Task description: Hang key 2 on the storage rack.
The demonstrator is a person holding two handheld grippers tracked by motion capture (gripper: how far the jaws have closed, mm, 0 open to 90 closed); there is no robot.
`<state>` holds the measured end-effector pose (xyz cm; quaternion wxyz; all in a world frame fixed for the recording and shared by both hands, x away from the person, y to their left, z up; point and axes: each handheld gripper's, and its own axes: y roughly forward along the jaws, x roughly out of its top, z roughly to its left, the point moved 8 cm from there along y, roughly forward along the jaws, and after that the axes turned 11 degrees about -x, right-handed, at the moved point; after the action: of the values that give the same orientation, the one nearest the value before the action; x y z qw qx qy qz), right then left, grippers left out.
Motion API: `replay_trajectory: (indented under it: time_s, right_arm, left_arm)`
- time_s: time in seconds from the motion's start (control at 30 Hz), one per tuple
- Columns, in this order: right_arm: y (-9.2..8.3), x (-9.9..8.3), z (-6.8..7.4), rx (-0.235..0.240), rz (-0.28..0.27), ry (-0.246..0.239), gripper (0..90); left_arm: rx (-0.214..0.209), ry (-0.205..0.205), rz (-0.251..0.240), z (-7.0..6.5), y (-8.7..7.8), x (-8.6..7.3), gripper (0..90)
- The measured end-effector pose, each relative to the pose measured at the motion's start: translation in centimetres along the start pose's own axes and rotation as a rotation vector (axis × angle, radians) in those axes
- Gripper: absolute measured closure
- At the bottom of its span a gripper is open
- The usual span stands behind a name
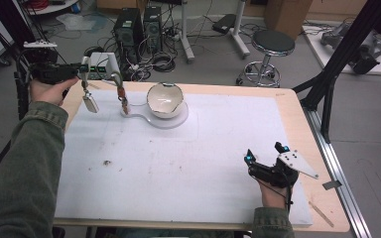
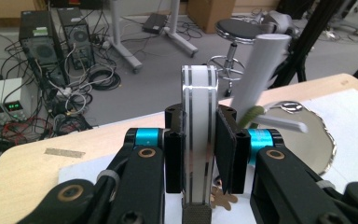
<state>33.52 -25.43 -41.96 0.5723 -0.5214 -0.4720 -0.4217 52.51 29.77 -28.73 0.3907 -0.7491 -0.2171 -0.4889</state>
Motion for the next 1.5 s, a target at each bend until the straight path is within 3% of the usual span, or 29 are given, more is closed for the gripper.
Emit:
replay_trajectory:
  time_s: [0.37, 0.8, 1.0, 1.23, 1.5]
  right_arm:
    - [0.0, 0.1, -0.1, -0.001, -0.010, -0.009, 0.4]
    - [0.0, 0.0, 0.0, 0.005, -0.005, -0.006, 0.4]
    - [-0.2, 0.0, -0.2, -0.002, -0.005, -0.003, 0.4]
    - [-0.5, -0.2, -0.6, -0.009, -0.002, 0.008, 0.4]
    - [-0.5, -0.1, -0.6, -0.009, -0.003, 0.010, 0.4]
  left_arm:
    - [0.010, 0.000, -0.008, 0.2, 2.0, 1.1, 74.5]
    - [0.030, -0.048, -0.014, 1.8, 4.6, 0.9, 74.6]
    - [0.046, -0.033, -0.030, 1.6, 5.3, 2.1, 74.6]
    - [0.034, -0.021, -0.047, 0.9, 5.7, 3.4, 74.5]
    - [0.009, -0.029, -0.022, 0.0, 6.3, 3.1, 74.5]
